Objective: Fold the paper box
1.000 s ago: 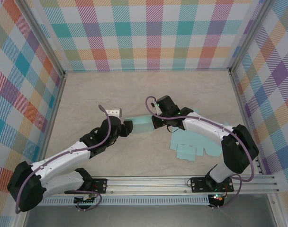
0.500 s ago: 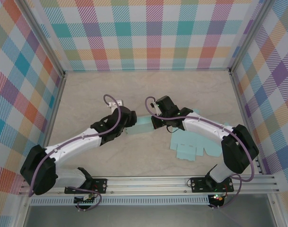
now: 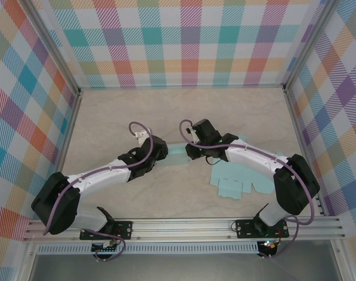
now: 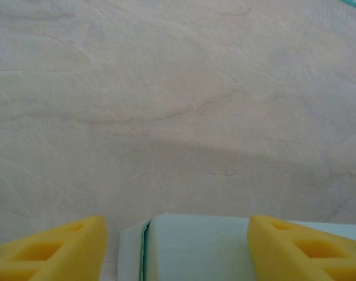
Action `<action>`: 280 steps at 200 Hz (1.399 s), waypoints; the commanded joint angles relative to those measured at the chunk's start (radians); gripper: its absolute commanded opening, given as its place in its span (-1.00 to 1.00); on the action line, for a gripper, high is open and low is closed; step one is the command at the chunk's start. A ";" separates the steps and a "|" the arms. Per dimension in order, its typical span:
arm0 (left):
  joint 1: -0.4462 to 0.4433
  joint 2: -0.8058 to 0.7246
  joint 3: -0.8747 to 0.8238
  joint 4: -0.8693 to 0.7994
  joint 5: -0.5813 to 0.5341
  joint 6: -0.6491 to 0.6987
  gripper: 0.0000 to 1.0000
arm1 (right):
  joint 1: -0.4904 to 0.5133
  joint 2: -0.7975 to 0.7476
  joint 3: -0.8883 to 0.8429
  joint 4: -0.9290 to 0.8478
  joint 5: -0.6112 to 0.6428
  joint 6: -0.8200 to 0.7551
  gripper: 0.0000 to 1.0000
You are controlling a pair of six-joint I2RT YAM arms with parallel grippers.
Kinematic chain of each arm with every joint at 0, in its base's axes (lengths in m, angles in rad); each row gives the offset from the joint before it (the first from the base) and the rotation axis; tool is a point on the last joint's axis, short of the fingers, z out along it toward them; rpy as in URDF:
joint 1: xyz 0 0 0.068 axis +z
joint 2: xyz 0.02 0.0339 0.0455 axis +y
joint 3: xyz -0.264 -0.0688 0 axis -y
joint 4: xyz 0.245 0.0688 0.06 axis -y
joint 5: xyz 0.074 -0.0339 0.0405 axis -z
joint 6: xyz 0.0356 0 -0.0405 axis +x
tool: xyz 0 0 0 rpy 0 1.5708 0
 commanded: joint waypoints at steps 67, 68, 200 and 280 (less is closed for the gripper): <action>-0.034 0.094 -0.089 -0.035 -0.055 -0.069 0.12 | -0.004 -0.119 0.075 -0.101 0.060 0.125 0.41; -0.035 0.094 -0.090 -0.035 -0.055 -0.070 0.12 | -0.005 -0.117 0.077 -0.101 0.061 0.127 0.41; -0.047 0.051 -0.111 -0.064 -0.083 -0.092 0.11 | -0.095 0.100 0.128 -0.026 -0.177 0.231 0.32; -0.047 0.037 -0.123 -0.064 -0.073 -0.111 0.09 | -0.120 0.144 -0.021 0.087 -0.249 0.300 -0.04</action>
